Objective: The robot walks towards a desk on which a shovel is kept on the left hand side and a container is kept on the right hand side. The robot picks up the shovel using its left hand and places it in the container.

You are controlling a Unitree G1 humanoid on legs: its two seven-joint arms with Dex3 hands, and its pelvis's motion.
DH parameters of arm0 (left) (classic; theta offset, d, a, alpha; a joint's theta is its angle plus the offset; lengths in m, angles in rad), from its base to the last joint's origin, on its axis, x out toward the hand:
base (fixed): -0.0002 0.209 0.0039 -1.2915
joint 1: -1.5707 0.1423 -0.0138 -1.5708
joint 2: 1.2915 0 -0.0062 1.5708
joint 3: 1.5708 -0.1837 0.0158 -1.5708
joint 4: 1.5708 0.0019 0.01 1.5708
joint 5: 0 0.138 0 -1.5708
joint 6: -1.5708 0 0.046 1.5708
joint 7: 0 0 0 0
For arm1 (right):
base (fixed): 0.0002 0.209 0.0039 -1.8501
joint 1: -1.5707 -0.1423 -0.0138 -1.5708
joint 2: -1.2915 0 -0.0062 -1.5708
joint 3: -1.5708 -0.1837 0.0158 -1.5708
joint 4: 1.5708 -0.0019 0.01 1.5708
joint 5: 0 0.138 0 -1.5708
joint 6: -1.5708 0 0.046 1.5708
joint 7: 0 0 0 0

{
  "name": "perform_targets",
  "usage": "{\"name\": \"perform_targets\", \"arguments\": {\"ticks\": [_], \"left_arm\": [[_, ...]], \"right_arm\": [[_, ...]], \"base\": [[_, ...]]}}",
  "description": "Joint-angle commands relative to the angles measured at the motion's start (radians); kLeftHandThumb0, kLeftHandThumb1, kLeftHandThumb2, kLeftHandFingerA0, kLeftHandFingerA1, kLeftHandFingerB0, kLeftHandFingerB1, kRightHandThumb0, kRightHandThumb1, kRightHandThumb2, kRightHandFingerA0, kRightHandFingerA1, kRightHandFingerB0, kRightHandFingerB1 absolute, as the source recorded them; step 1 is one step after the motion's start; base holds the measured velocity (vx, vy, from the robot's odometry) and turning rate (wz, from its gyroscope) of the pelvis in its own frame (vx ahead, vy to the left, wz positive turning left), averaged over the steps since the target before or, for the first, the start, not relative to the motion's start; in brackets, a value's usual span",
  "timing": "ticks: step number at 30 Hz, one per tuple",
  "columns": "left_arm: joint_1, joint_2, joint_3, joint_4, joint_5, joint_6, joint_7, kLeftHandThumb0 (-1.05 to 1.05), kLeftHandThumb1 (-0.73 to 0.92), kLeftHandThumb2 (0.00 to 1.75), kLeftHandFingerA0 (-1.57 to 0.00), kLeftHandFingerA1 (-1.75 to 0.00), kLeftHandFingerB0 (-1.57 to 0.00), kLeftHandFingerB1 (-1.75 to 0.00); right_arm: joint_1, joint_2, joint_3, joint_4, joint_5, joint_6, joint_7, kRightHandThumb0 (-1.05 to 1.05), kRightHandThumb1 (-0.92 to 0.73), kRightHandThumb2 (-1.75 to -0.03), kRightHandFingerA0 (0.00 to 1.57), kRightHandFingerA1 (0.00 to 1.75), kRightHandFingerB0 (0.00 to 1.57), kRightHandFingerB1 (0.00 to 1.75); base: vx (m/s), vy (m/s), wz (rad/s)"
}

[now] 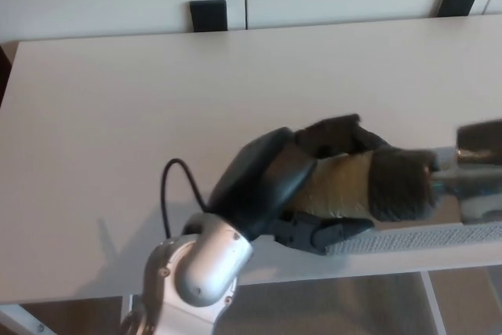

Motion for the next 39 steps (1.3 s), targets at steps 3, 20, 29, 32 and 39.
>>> {"name": "perform_targets", "arguments": {"ticks": [3, 20, 29, 32, 39], "left_arm": [[-0.084, 0.015, 0.026, 0.088, -0.005, 0.092, -0.019, -0.17, 0.71, 0.67, -0.85, -1.53, -0.79, -1.0], [-0.195, 0.048, 0.099, 0.041, 0.022, 0.203, -0.002, -0.21, 0.77, 0.65, -0.94, -1.32, -0.82, -0.94], [-0.186, 0.108, -0.03, -0.014, 0.155, 0.224, 0.0, -0.23, 0.74, 0.62, -0.82, -1.53, -0.77, -1.04], [-0.245, 0.149, -0.062, 0.03, 0.196, 0.251, -0.053, -0.24, 0.7, 0.65, -0.78, -1.5, -0.78, -0.92], [-0.339, 0.198, -0.075, 0.123, 0.191, 0.288, -0.126, -0.18, 0.68, 0.59, -0.85, -1.05, -0.79, -0.6]], "right_arm": [[0.014, -0.025, 0.003, -0.033, -0.029, 0.018, -0.011, -0.44, -0.68, -0.6, 0.67, 0.51, 0.41, 0.39], [0.012, -0.025, 0.007, -0.046, -0.05, 0.028, -0.016, -0.43, -0.68, -0.6, 0.66, 0.51, 0.42, 0.39], [0.019, -0.025, 0.013, -0.045, -0.054, 0.027, -0.016, -0.44, -0.69, -0.6, 0.65, 0.51, 0.44, 0.4], [0.013, -0.027, 0.01, -0.045, -0.049, 0.025, -0.013, -0.44, -0.69, -0.6, 0.67, 0.51, 0.44, 0.4], [0.003, -0.027, 0.015, -0.049, -0.059, 0.03, -0.015, -0.44, -0.67, -0.6, 0.67, 0.52, 0.43, 0.4]], "base": [[0.0, 0.0, 0.0], [0.0, 0.0, 0.0], [0.0, 0.0, 0.0], [0.0, 0.0, 0.0], [0.0, 0.0, 0.0]]}}
